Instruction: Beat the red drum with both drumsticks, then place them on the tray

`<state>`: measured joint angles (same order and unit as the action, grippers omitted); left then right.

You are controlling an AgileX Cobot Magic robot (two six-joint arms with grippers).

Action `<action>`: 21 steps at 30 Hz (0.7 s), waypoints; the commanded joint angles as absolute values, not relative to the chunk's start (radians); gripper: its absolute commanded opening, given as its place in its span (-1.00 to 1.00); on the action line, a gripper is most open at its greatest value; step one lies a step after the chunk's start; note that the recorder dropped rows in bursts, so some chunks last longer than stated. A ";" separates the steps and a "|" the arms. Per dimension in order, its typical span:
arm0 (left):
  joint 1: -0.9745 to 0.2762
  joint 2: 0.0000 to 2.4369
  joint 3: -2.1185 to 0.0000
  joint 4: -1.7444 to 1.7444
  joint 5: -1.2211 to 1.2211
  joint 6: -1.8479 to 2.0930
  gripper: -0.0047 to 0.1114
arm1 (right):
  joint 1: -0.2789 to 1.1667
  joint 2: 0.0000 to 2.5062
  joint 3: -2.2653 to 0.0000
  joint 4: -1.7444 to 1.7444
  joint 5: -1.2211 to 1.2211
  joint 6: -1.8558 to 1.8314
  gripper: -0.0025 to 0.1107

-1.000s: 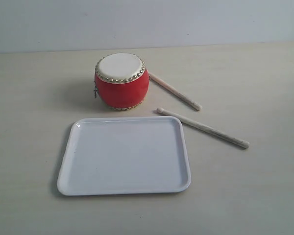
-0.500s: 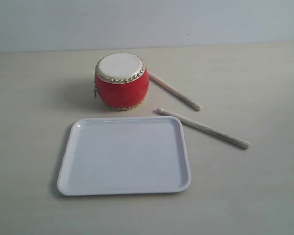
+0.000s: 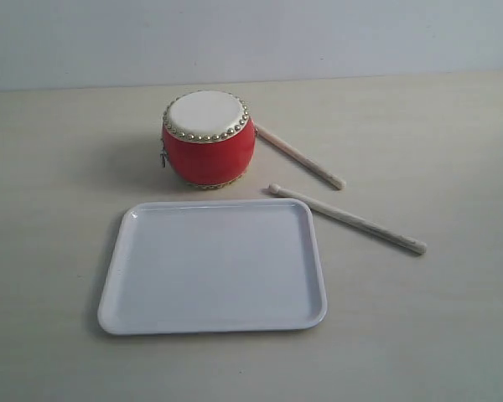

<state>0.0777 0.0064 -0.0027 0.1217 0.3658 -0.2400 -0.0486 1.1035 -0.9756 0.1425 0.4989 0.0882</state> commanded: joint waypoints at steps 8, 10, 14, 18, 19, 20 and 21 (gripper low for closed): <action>0.079 0.000 0.000 0.116 0.361 -0.240 -0.92 | 0.031 1.574 -1.414 0.178 1.066 -0.200 -0.96; 0.079 0.000 0.000 0.116 0.361 -0.240 -0.92 | 0.071 1.662 -1.489 0.140 1.160 -0.200 -0.96; 0.079 0.000 0.000 0.116 0.361 -0.240 -0.92 | 0.142 1.827 -1.641 0.081 1.221 -0.200 -0.96; 0.079 0.000 0.000 0.116 0.361 -0.240 -0.92 | 0.205 2.004 -1.782 0.055 1.221 -0.233 -0.96; 0.079 0.000 0.000 0.116 0.361 -0.240 -0.92 | 0.217 2.036 -1.810 0.052 1.221 -0.251 -0.96; 0.079 0.000 0.000 0.116 0.361 -0.240 -0.92 | 0.224 2.067 -1.835 0.052 1.221 -0.272 -0.96; 0.079 0.000 0.000 0.116 0.361 -0.240 -0.92 | 0.228 2.091 -1.858 0.052 1.221 -0.285 -0.96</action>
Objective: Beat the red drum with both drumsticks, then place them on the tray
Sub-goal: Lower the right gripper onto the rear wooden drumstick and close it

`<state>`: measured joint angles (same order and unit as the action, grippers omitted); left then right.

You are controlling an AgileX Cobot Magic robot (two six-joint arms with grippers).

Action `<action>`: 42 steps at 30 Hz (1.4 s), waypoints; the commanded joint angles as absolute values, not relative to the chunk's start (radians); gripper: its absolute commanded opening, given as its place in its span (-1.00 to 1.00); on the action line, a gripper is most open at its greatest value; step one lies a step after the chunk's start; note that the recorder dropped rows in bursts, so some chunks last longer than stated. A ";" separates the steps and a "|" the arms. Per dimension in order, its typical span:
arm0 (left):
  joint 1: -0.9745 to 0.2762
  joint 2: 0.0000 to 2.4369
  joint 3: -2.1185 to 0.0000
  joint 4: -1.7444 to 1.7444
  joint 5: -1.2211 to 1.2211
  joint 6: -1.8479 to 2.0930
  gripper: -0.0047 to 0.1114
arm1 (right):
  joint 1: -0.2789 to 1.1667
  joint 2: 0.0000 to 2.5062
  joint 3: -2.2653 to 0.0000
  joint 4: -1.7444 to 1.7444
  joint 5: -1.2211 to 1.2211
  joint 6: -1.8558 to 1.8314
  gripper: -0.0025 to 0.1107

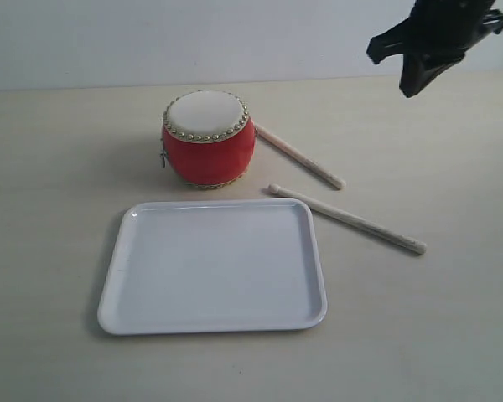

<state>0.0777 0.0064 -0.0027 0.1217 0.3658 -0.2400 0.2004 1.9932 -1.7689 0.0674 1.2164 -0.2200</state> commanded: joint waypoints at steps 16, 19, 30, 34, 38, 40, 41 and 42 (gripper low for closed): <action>0.079 0.000 0.000 0.116 0.361 -0.240 -0.92 | 0.302 2.354 -2.043 0.118 1.221 -0.565 -0.22; 0.079 0.000 0.000 0.116 0.361 -0.240 -0.92 | 0.347 2.379 -2.043 0.107 1.218 -0.606 -0.22; 0.079 0.000 0.000 0.116 0.361 -0.240 -0.92 | 0.360 2.441 -2.043 0.048 1.181 -0.551 -0.22; 0.079 0.000 0.000 0.116 0.361 -0.240 -0.92 | 0.360 2.452 -2.043 0.042 1.179 -0.551 -0.22; 0.079 0.000 0.000 0.116 0.361 -0.240 -0.92 | 0.360 2.461 -2.043 0.042 1.178 -0.546 -0.22; 0.079 0.000 0.000 0.116 0.361 -0.240 -0.92 | 0.360 2.460 -2.043 0.042 1.175 -0.544 -0.22; 0.079 0.000 0.000 0.116 0.361 -0.240 -0.92 | 0.360 2.460 -2.043 0.042 1.175 -0.544 -0.22; 0.079 0.000 0.000 0.116 0.361 -0.240 -0.92 | 0.360 2.460 -2.043 0.042 1.175 -0.544 -0.22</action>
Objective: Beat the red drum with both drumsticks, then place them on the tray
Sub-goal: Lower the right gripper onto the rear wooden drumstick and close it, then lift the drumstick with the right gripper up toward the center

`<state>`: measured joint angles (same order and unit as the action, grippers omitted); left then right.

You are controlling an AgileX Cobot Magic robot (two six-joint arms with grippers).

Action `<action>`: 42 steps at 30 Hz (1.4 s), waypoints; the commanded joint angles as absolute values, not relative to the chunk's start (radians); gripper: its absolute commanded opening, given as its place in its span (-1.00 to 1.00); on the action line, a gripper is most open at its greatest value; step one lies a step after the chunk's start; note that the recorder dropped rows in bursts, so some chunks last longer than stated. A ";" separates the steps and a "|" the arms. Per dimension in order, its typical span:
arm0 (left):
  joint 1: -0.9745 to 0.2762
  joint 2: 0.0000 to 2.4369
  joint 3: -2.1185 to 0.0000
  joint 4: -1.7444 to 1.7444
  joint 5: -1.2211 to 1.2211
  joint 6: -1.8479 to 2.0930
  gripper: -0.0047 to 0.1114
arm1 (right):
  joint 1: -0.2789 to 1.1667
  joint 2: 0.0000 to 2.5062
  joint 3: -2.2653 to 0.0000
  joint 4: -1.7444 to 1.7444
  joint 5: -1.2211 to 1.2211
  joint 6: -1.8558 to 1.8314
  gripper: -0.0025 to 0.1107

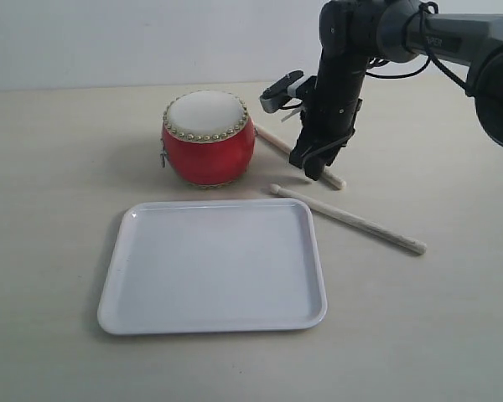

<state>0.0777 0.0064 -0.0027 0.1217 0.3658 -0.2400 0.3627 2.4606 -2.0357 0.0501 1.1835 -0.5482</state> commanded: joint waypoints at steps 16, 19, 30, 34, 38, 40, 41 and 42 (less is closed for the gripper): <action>0.079 0.000 0.000 0.116 0.361 -0.240 -0.92 | 0.360 2.480 -2.043 0.042 1.182 -0.473 -0.25; 0.079 0.000 0.000 0.116 0.361 -0.240 -0.92 | 0.360 2.480 -2.043 0.042 1.185 -0.466 -0.39; 0.079 0.000 0.000 0.116 0.361 -0.240 -0.92 | 0.360 2.422 -2.043 -0.043 1.198 -0.236 -0.96; 0.079 0.000 0.000 0.116 0.361 -0.240 -0.92 | 0.360 2.278 -2.043 -0.143 1.208 -0.166 -0.96; 0.079 0.000 0.000 0.116 0.361 -0.240 -0.92 | 0.360 2.114 -2.009 -0.075 1.219 -0.151 -0.96; 0.079 0.000 0.000 0.116 0.361 -0.240 -0.92 | 0.360 2.029 -1.945 -0.029 1.191 -0.170 -0.96; 0.079 0.000 0.000 0.116 0.361 -0.240 -0.92 | 0.360 1.978 -1.878 0.000 1.161 -0.182 -0.96; 0.079 0.000 0.000 0.116 0.361 -0.240 -0.92 | 0.360 1.951 -1.837 0.026 1.144 -0.195 -0.96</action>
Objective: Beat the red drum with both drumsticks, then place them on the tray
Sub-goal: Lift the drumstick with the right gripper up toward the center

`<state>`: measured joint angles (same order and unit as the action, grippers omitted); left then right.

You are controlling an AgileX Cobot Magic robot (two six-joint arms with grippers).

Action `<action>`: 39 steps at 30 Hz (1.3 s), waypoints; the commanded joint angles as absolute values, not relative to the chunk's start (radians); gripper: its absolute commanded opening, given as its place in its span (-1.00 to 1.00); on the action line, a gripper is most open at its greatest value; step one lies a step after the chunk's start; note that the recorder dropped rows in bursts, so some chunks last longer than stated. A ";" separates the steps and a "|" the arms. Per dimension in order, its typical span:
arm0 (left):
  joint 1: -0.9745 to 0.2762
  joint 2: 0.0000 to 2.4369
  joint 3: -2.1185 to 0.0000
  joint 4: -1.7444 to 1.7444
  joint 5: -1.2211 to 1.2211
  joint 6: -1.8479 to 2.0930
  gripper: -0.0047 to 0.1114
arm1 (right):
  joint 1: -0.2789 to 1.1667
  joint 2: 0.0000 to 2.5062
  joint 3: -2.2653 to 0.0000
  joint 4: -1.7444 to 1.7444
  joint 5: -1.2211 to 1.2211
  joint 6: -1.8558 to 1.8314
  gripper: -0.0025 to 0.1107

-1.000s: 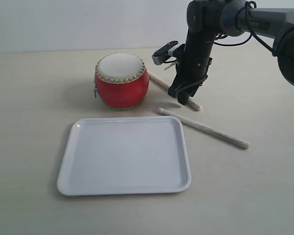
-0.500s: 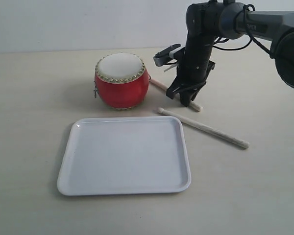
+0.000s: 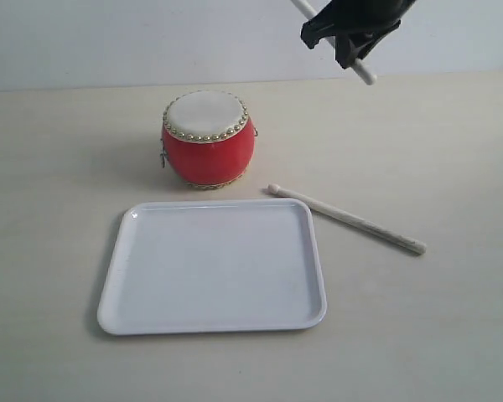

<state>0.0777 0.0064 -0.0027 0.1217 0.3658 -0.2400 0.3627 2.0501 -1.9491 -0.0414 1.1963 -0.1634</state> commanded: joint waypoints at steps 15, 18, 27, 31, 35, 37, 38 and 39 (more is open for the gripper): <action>0.079 0.000 0.000 0.116 0.361 -0.240 -0.92 | 0.360 1.614 -1.137 1.001 0.718 -1.120 -0.96; 0.079 0.000 0.000 0.116 0.361 -0.240 -0.92 | 0.360 1.578 -1.104 1.140 0.763 -1.308 -0.96; 0.079 0.000 0.000 0.137 0.058 -0.321 -0.92 | 0.360 1.549 -1.104 1.151 0.843 -1.533 -0.96; 0.079 0.000 0.000 0.135 -0.181 -0.590 -0.92 | 0.360 1.551 -1.104 1.212 0.835 -1.619 -0.96; 0.079 0.000 0.000 0.137 -0.494 -0.742 -0.92 | 0.360 1.551 -1.104 1.283 0.844 -1.652 -0.96; 0.079 0.020 -0.025 0.172 -0.656 -0.751 -0.92 | 0.360 1.551 -1.104 1.301 0.852 -1.654 -0.96; 0.079 0.049 -0.058 0.187 -0.681 -0.766 -0.92 | 0.360 1.551 -1.104 1.308 0.852 -1.654 -0.96; 0.079 0.086 -0.097 0.215 -0.671 -0.795 -0.92 | 0.360 1.551 -1.104 1.315 0.860 -1.654 -0.96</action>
<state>0.0777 0.0222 -0.0241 0.1596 -0.5492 -0.7322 0.3627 1.5548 -1.1100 1.2730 0.8418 -1.6391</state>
